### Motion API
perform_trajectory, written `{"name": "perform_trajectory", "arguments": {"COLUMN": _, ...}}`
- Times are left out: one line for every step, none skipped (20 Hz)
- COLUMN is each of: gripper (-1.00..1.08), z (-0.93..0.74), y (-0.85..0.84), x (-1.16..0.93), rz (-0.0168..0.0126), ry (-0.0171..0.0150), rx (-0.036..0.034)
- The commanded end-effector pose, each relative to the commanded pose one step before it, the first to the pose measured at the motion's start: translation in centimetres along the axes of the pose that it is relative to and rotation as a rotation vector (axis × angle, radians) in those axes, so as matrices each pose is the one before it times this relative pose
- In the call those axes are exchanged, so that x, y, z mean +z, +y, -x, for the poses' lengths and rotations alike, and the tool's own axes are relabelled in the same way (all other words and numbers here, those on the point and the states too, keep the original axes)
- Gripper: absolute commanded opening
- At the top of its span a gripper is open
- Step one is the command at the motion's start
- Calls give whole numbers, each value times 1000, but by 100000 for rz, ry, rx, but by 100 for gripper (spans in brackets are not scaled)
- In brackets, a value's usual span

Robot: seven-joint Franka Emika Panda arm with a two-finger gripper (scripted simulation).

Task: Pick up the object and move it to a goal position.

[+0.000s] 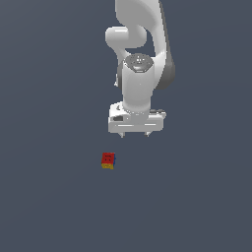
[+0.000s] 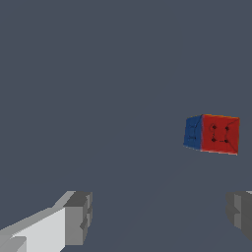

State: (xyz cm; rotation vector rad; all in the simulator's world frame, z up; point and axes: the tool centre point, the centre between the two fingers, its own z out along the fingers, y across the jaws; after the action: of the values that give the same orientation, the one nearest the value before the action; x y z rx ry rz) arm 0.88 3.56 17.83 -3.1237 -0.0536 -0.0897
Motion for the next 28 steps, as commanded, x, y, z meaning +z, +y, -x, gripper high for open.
{"name": "perform_trajectory", "arguments": {"gripper": 100, "z": 0, "y": 1, "x": 0, "rz": 0, "ry": 0, "rx": 0}}
{"name": "perform_trajectory", "arguments": {"gripper": 100, "z": -14, "y": -36, "x": -18, "rz": 0, "ry": 0, "rx": 0}}
{"name": "perform_trajectory", "arguments": {"gripper": 100, "z": -19, "y": -106, "x": -143, "rz": -117, "ry": 138, "rx": -22}}
{"name": "perform_trajectory", "arguments": {"gripper": 100, "z": -39, "y": -170, "x": -187, "rz": -136, "ry": 156, "rx": -8}}
{"name": "perform_trajectory", "arguments": {"gripper": 100, "z": -49, "y": -233, "x": -259, "rz": -194, "ry": 219, "rx": 19}}
{"name": "perform_trajectory", "arguments": {"gripper": 100, "z": -56, "y": -291, "x": -320, "rz": -243, "ry": 268, "rx": 83}}
{"name": "perform_trajectory", "arguments": {"gripper": 100, "z": -51, "y": -311, "x": -339, "rz": -264, "ry": 283, "rx": 190}}
{"name": "perform_trajectory", "arguments": {"gripper": 100, "z": -33, "y": -253, "x": -269, "rz": -213, "ry": 221, "rx": 269}}
{"name": "perform_trajectory", "arguments": {"gripper": 100, "z": -15, "y": -175, "x": -188, "rz": -155, "ry": 156, "rx": 308}}
{"name": "perform_trajectory", "arguments": {"gripper": 100, "z": -3, "y": -108, "x": -109, "rz": -91, "ry": 88, "rx": 282}}
{"name": "perform_trajectory", "arguments": {"gripper": 100, "z": 3, "y": -48, "x": -45, "rz": -38, "ry": 36, "rx": 200}}
{"name": "perform_trajectory", "arguments": {"gripper": 100, "z": 5, "y": -6, "x": -4, "rz": -4, "ry": 3, "rx": 98}}
{"name": "perform_trajectory", "arguments": {"gripper": 100, "z": 5, "y": 34, "x": 10, "rz": 0, "ry": 0, "rx": 0}}
{"name": "perform_trajectory", "arguments": {"gripper": 100, "z": -4, "y": 24, "x": 51, "rz": 52, "ry": -50, "rx": -153}}
{"name": "perform_trajectory", "arguments": {"gripper": 100, "z": -7, "y": 52, "x": 42, "rz": 35, "ry": -33, "rx": -254}}
{"name": "perform_trajectory", "arguments": {"gripper": 100, "z": -13, "y": 48, "x": 45, "rz": 40, "ry": -36, "rx": -393}}
{"name": "perform_trajectory", "arguments": {"gripper": 100, "z": -19, "y": 50, "x": 46, "rz": 41, "ry": -37, "rx": -518}}
{"name": "perform_trajectory", "arguments": {"gripper": 100, "z": -24, "y": 59, "x": 48, "rz": 43, "ry": -38, "rx": -638}}
{"name": "perform_trajectory", "arguments": {"gripper": 100, "z": -29, "y": 63, "x": 52, "rz": 47, "ry": -42, "rx": -766}}
{"name": "perform_trajectory", "arguments": {"gripper": 100, "z": -34, "y": 69, "x": 57, "rz": 51, "ry": -46, "rx": -884}}
{"name": "perform_trajectory", "arguments": {"gripper": 100, "z": -37, "y": 79, "x": 63, "rz": 55, "ry": -51, "rx": -993}}
{"name": "perform_trajectory", "arguments": {"gripper": 100, "z": -40, "y": 91, "x": 73, "rz": 62, "ry": -60, "rx": -1094}}
{"name": "perform_trajectory", "arguments": {"gripper": 100, "z": -41, "y": 104, "x": 86, "rz": 71, "ry": -72, "rx": -1202}}
{"name": "perform_trajectory", "arguments": {"gripper": 100, "z": -41, "y": 116, "x": 96, "rz": 76, "ry": -80, "rx": -1269}}
{"name": "perform_trajectory", "arguments": {"gripper": 100, "z": -42, "y": 126, "x": 104, "rz": 80, "ry": -88, "rx": -1369}}
{"name": "perform_trajectory", "arguments": {"gripper": 100, "z": -44, "y": 136, "x": 112, "rz": 83, "ry": -96, "rx": -1501}}
{"name": "perform_trajectory", "arguments": {"gripper": 100, "z": -45, "y": 148, "x": 119, "rz": 85, "ry": -103, "rx": -1624}}
{"name": "perform_trajectory", "arguments": {"gripper": 100, "z": -45, "y": 157, "x": 127, "rz": 87, "ry": -110, "rx": -1732}}
